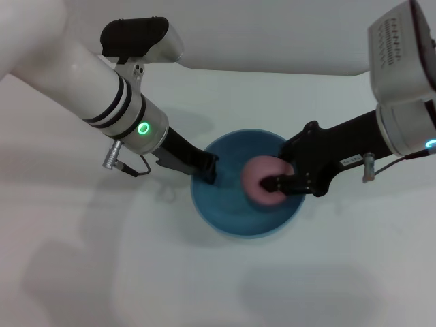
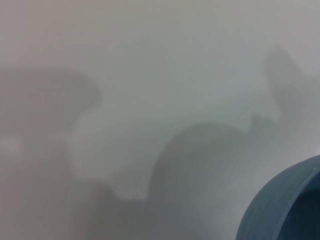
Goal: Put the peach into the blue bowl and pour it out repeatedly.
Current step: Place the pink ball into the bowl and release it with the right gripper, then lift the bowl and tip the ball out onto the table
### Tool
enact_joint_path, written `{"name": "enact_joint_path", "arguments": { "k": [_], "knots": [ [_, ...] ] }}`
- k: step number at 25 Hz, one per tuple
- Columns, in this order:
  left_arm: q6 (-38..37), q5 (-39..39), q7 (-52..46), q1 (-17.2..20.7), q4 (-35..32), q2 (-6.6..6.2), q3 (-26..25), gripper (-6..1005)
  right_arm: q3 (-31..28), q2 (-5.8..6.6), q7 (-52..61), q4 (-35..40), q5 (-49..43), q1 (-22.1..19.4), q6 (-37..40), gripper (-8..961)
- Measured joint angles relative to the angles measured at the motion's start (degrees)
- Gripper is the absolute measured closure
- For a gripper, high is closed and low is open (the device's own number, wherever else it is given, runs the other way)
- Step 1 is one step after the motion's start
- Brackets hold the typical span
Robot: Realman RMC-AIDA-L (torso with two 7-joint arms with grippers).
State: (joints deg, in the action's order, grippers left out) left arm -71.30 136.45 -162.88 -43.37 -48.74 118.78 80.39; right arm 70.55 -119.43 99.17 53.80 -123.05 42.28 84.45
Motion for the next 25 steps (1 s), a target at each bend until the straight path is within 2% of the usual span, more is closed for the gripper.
{"name": "enact_joint_path", "arguments": {
  "k": [5,10,16,20,21,23,25],
  "knots": [
    [0.2,-0.6,0.2,0.3,-0.1,-0.13,0.1,1001,1.0,-0.1,0.0,0.9,0.6,-0.4,-1.7,600],
    [0.8,-0.8,0.2,0.5,-0.1,-0.21,0.1,1002,0.5,-0.1,0.0,2.7,0.8,-1.3,-1.7,490],
    [1.7,-1.0,0.6,0.4,-0.3,-0.23,0.1,1000,-0.5,-0.1,0.5,5.7,1.4,-3.0,-2.0,491],
    [5.8,-2.9,2.6,1.2,-0.1,-0.23,0.1,1001,-5.6,0.09,1.0,6.4,5.2,-5.5,-3.6,491],
    [8.4,-5.0,4.6,1.8,0.1,-0.21,0.1,1001,-10.4,0.24,1.0,5.5,8.7,-7.7,-4.7,491],
    [13.5,-9.8,8.7,3.3,0.6,-0.19,0.6,1001,-12.5,0.29,1.0,5.0,10.4,-8.7,-5.2,491],
    [20.2,-17.0,14.3,5.4,1.4,-0.21,2.2,1001,-17.7,0.47,0.9,3.4,13.4,-11.3,-6.0,491]
  ]
}}
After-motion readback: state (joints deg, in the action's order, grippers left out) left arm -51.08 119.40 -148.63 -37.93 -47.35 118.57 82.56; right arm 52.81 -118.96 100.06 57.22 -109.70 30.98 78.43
